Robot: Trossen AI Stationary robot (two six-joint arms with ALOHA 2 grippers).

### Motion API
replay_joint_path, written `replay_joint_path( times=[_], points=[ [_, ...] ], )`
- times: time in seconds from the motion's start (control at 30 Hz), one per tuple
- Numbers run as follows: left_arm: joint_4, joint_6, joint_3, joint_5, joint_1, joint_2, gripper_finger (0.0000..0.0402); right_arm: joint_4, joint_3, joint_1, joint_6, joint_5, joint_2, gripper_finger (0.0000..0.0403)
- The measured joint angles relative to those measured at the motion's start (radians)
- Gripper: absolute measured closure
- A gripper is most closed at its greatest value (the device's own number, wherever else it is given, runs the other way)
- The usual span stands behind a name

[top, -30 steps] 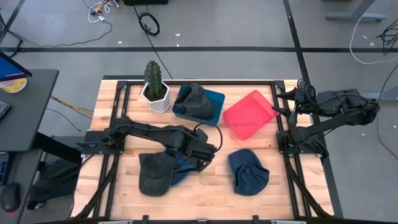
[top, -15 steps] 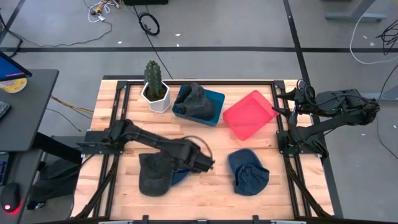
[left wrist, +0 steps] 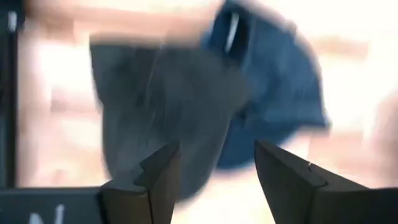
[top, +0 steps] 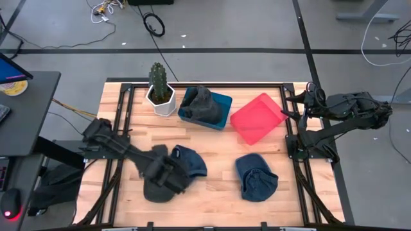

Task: Pick & Place hat
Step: Put the black cap into the blue bin

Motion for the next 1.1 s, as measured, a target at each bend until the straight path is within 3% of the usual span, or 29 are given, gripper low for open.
replay_joint_path(
  times=[0.1, 0.2, 0.37, 0.47, 0.57, 0.73, 0.83, 0.97, 1.1],
  points=[
    [0.014, 0.041, -0.052, -0.174, 0.021, -0.005, 0.0193, 0.005, 0.000, 0.000, 0.001, 0.000, 0.000, 0.0140],
    [0.041, 0.074, -0.062, -0.244, 0.057, -0.003, 0.0193, 0.005, 0.000, 0.000, 0.018, 0.000, 0.000, 0.0140],
    [0.013, 0.128, -0.064, -0.188, 0.145, 0.000, 0.0193, 0.005, 0.000, 0.000, 0.035, 0.000, 0.000, 0.0140],
    [0.003, 0.153, -0.064, -0.119, 0.209, 0.000, 0.0193, 0.010, 0.000, 0.000, 0.035, 0.000, 0.000, 0.0140],
    [0.046, 0.275, -0.064, -0.011, 0.280, 0.000, 0.0193, 0.014, 0.000, 0.000, 0.035, 0.000, 0.000, 0.0140],
    [0.160, 0.795, -0.064, 0.049, 0.359, 0.005, 0.0193, 0.014, 0.000, 0.000, 0.035, 0.000, 0.000, 0.0140],
    [0.228, 1.274, -0.064, 0.029, 0.386, 0.007, 0.0193, 0.014, 0.000, 0.000, 0.035, 0.000, 0.000, 0.0140],
    [0.292, 1.867, -0.064, 0.108, 0.396, 0.007, 0.0193, 0.013, 0.000, 0.000, 0.035, 0.000, 0.000, 0.0140],
    [0.275, 2.224, -0.064, 0.231, 0.384, 0.007, 0.0193, 0.013, 0.000, 0.000, 0.051, 0.000, 0.000, 0.0140]
  ],
)
